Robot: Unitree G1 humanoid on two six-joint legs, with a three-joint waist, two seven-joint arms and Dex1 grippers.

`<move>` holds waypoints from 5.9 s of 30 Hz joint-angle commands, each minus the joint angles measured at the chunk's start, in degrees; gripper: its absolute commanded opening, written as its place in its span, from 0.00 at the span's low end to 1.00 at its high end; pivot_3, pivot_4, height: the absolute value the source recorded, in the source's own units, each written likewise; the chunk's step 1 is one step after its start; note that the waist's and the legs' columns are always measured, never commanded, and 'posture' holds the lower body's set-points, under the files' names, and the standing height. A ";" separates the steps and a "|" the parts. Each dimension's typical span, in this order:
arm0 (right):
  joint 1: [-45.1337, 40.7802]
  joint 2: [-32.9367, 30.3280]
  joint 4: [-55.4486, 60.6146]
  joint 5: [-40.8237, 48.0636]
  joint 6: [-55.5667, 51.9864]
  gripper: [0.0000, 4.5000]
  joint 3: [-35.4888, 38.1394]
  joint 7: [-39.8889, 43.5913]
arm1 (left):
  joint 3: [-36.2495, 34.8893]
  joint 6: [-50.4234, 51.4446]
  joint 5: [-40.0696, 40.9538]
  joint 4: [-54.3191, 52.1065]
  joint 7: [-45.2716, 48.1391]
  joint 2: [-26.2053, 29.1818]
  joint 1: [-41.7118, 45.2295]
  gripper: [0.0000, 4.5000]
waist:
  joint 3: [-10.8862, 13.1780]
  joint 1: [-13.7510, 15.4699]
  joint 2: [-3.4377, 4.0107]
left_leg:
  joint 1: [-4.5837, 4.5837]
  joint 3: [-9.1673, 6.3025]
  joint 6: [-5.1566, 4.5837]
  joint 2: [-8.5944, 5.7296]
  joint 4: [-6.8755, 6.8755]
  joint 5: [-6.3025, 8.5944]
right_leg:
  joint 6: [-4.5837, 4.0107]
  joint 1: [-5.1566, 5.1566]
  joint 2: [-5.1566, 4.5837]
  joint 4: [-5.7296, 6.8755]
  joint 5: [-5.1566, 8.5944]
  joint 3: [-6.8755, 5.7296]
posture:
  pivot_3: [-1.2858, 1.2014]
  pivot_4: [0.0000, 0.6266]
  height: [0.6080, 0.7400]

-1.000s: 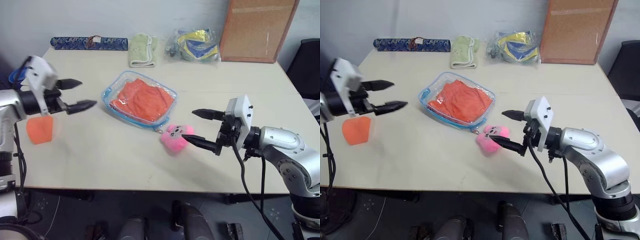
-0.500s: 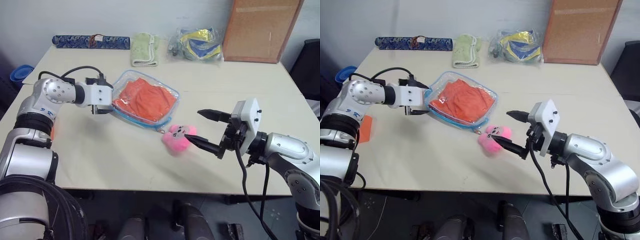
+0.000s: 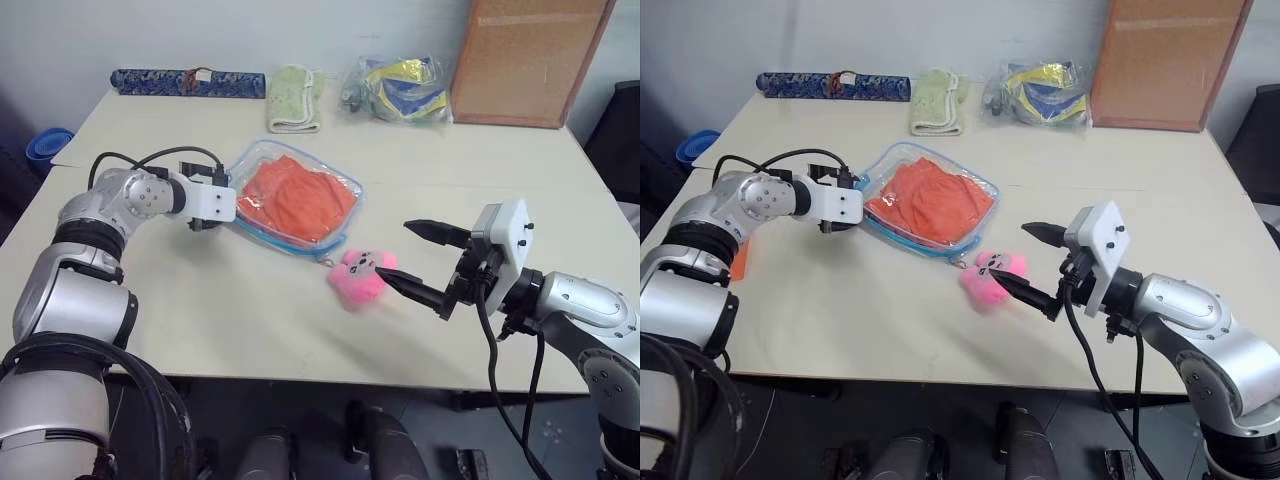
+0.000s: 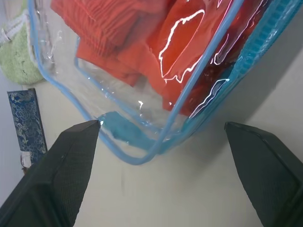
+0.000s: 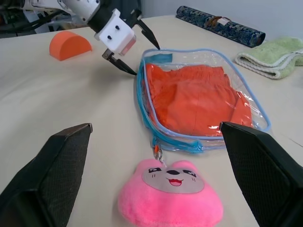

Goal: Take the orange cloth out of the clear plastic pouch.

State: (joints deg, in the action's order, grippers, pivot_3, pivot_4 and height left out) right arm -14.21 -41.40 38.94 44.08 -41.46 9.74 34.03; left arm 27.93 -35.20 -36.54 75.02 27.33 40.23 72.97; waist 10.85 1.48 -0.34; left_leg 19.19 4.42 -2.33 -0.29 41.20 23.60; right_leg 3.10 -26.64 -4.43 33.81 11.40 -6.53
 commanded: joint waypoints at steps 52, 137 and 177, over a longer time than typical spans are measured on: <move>11.83 -13.01 2.32 2.21 2.22 1.00 9.25 13.54 | -11.54 90.27 11.05 -105.77 22.59 -3.55 -51.23 0.28 | -0.01 0.55 0.02 | -0.07 -0.37 0.02 0.08 0.17 0.03 | -0.02 0.25 -0.29 -0.03 0.01 0.56 | 0.52 0.24 1.00; -28.09 -8.32 -46.39 -72.18 106.61 0.00 -26.50 14.25 | -7.72 63.29 51.98 -67.77 45.26 -11.98 -22.44 0.68 | 0.00 -0.35 0.04 | -0.02 -0.36 0.51 0.17 0.29 -0.14 | -0.25 0.12 0.24 0.20 0.15 0.41 | 0.52 0.24 1.00; -25.62 -10.47 -42.24 -78.79 101.25 0.38 -26.04 6.56 | -7.16 63.46 45.62 -63.45 41.42 -20.36 -21.03 0.17 | 0.00 -0.31 0.04 | -0.02 -0.38 0.50 0.17 0.31 -0.15 | -0.25 0.13 -0.01 0.22 0.15 0.40 | 0.52 0.24 1.00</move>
State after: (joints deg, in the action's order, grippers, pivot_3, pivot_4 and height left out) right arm -39.77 -51.24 -5.88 -35.39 60.24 -17.65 41.90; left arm 20.67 28.10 8.22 14.29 68.19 20.31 51.84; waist 10.85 1.16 -0.30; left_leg 19.17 4.03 -1.83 -0.12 41.51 23.45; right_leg 2.85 -26.51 -4.44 34.03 11.55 -6.13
